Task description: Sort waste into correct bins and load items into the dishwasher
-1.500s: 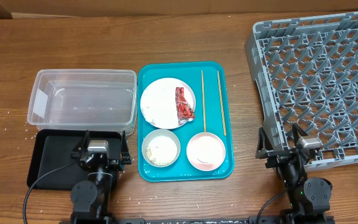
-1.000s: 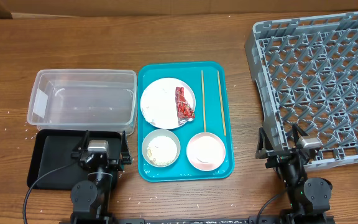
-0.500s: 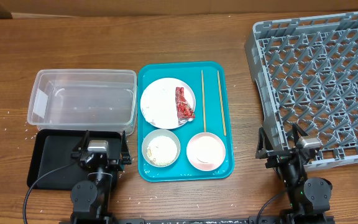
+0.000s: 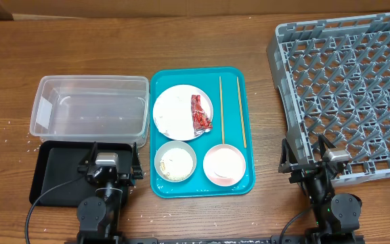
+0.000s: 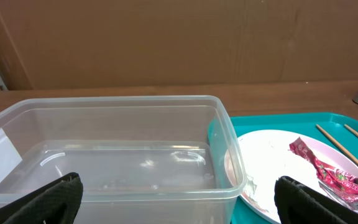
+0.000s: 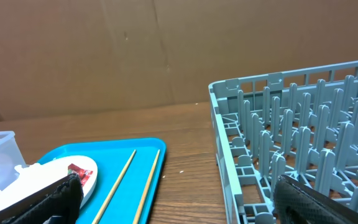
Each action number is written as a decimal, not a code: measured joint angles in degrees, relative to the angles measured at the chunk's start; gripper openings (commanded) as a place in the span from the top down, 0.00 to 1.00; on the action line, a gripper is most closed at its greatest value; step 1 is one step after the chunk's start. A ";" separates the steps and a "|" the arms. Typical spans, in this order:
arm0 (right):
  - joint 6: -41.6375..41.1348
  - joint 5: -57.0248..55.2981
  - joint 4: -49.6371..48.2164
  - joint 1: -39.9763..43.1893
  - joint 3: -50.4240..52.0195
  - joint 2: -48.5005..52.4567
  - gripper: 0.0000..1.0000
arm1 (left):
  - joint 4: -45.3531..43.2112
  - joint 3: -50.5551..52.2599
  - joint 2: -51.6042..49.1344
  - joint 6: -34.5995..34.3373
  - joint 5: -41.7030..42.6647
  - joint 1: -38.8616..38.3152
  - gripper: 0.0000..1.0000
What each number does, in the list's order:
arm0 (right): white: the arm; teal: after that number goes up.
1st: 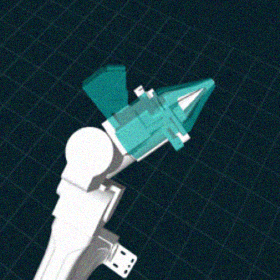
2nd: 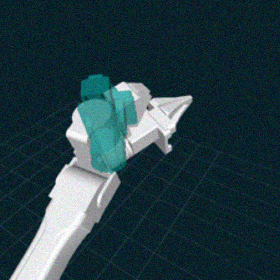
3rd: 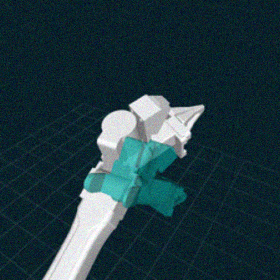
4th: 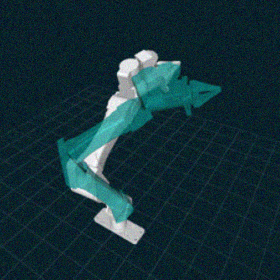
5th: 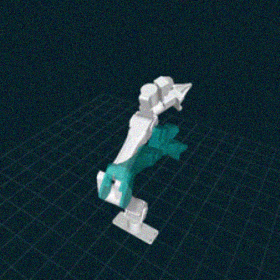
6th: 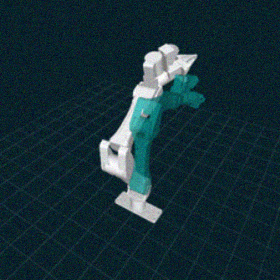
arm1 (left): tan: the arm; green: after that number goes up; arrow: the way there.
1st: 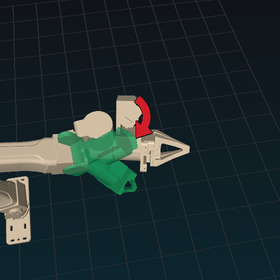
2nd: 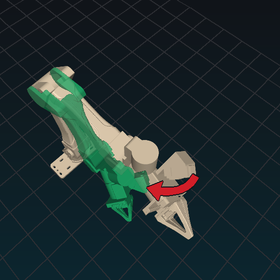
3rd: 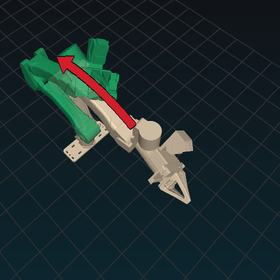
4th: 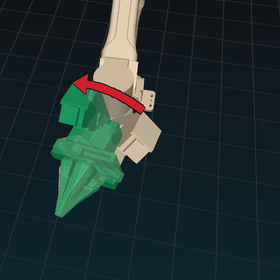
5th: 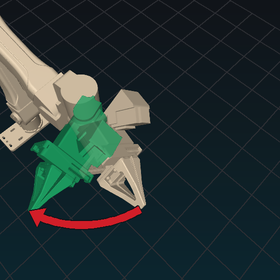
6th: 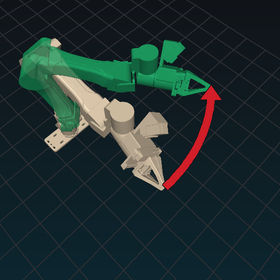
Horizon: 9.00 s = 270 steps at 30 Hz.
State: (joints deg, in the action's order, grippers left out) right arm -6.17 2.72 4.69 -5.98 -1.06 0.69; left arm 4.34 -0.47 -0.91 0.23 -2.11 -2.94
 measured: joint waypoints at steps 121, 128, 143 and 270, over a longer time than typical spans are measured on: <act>-7.85 59.21 19.56 -15.08 -59.69 62.97 0.25 | 56.46 -77.13 -84.08 -1.66 82.12 -8.74 0.96; -8.15 58.69 19.39 -15.10 -59.69 63.04 0.42 | 56.04 -77.13 -84.08 -1.27 82.47 -8.98 0.06; -7.58 52.92 40.04 17.20 -59.74 58.05 0.43 | 59.34 -77.13 -84.11 -10.21 50.71 -8.98 0.00; -0.24 38.82 64.30 13.42 -70.95 63.76 0.08 | 91.71 -56.61 -98.53 45.40 69.29 47.19 0.96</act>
State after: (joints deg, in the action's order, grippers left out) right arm -6.42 41.54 68.99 7.44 -72.01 64.45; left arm 96.05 -57.08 -99.44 45.63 67.18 44.25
